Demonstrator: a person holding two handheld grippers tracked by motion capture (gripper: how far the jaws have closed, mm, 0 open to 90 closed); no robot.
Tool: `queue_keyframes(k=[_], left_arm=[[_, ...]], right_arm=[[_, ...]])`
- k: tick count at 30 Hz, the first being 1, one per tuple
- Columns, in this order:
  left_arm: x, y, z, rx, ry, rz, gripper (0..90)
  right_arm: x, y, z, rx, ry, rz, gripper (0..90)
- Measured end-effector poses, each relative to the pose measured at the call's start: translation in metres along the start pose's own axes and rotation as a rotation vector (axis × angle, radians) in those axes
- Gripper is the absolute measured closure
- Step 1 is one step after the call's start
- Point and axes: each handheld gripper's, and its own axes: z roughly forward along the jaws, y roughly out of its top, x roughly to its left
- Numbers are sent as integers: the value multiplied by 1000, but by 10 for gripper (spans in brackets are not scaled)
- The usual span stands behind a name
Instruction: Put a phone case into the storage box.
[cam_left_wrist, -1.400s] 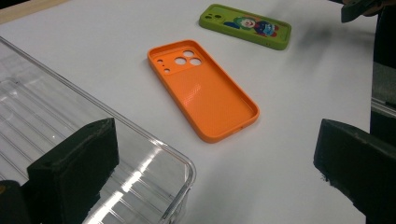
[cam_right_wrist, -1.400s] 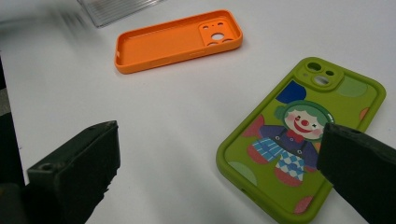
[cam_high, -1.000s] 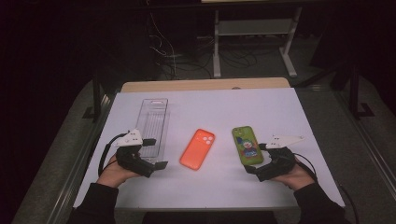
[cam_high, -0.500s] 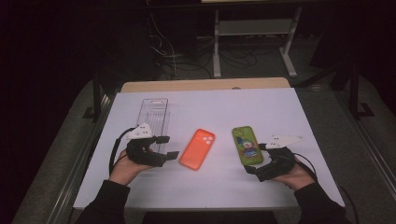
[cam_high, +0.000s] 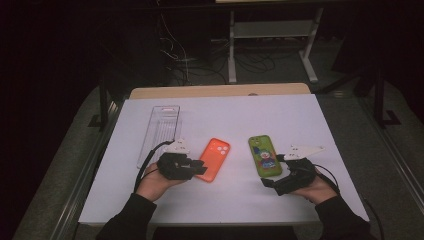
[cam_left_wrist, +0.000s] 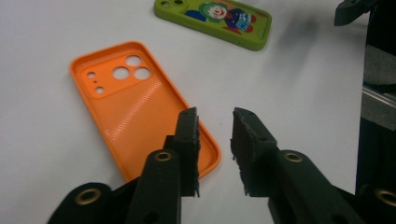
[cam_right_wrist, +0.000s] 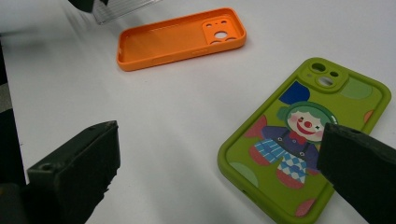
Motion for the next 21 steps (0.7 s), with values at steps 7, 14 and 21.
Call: queue_keyframes(k=[7, 14, 21], left_arm=[[-3, -1, 19, 59, 8, -18, 892], [-4, -5, 33, 128, 28, 5, 895], [-2, -8, 40, 147, 50, -2, 896]], right_arm=[[0, 0, 0, 7, -1, 5, 0], [0, 0, 1, 8, -1, 2, 0], [0, 0, 1, 13, -1, 3, 0]])
